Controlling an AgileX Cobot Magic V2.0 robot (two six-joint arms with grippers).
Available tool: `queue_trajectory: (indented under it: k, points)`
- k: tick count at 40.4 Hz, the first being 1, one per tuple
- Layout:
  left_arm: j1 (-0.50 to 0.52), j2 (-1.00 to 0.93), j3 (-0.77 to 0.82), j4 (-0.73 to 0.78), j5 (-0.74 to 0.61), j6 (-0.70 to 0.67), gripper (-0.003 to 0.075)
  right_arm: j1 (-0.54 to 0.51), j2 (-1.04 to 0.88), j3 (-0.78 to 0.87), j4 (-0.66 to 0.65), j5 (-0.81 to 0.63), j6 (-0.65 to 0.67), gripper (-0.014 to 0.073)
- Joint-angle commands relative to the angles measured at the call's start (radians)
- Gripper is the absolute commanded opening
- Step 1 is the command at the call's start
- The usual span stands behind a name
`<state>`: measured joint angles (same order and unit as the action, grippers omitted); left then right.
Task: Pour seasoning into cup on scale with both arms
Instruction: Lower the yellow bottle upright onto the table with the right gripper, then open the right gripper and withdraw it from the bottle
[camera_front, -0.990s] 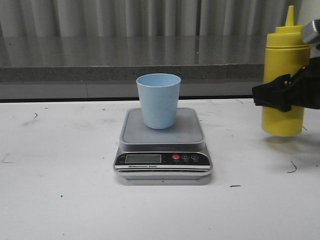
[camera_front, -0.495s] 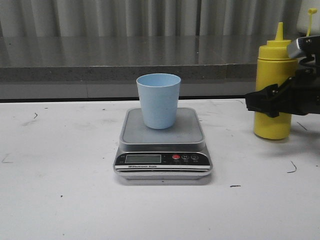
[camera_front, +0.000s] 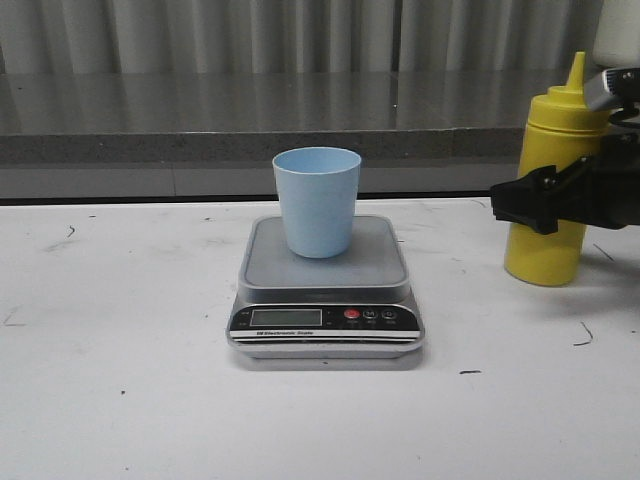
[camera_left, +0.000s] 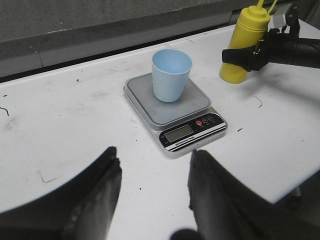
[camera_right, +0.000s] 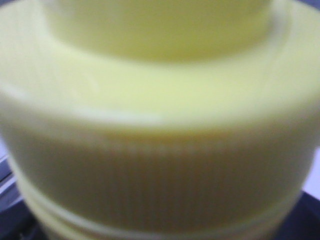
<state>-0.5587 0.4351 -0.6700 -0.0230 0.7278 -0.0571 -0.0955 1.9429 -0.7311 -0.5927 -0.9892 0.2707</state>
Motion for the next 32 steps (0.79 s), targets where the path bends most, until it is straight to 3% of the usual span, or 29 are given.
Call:
queue_trajectory:
  k: [1, 7, 14, 25, 32]
  points:
    - [-0.006, 0.008, -0.026, -0.003, -0.072, -0.003, 0.0313, -0.009, -0.101, 0.024, 0.071, -0.019, -0.013, 0.0647]
    - [-0.006, 0.008, -0.026, -0.003, -0.072, -0.003, 0.0313, -0.008, -0.198, 0.1, 0.107, 0.108, -0.006, 0.0645]
    - [-0.006, 0.008, -0.026, -0.003, -0.072, -0.003, 0.0313, 0.024, -0.348, 0.176, 0.108, 0.27, 0.091, 0.0645]
    - [-0.006, 0.008, -0.026, -0.003, -0.072, -0.003, 0.0313, 0.169, -0.622, 0.188, 0.104, 0.875, 0.31, 0.0645]
    - [-0.006, 0.008, -0.026, -0.003, -0.072, -0.003, 0.0313, 0.301, -0.824, 0.177, 0.128, 1.228, 0.321, 0.0645]
